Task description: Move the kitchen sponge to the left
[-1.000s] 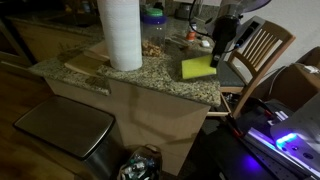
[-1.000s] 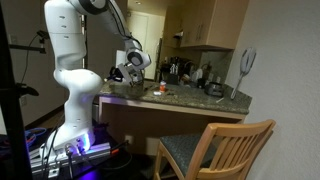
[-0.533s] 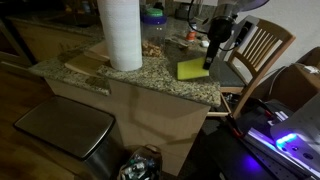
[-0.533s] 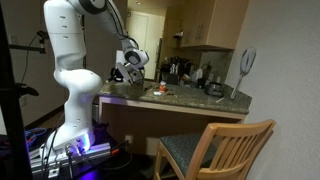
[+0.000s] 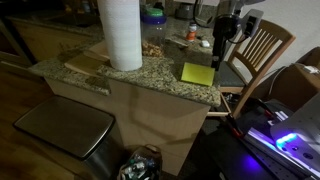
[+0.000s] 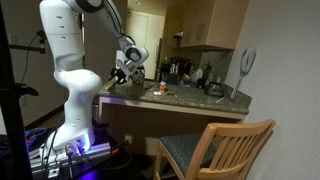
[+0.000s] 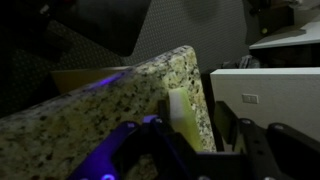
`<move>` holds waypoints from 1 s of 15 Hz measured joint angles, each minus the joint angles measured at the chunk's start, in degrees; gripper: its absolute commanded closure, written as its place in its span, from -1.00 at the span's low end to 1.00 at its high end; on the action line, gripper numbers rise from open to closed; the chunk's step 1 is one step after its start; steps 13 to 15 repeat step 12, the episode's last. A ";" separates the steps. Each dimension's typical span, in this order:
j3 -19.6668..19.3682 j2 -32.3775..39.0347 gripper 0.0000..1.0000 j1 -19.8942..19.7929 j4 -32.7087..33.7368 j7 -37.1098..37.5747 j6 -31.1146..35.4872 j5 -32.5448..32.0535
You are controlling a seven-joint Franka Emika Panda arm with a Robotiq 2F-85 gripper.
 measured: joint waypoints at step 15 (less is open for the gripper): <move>1.20 -2.82 -1.00 0.04 -1.02 7.88 24.84 -26.07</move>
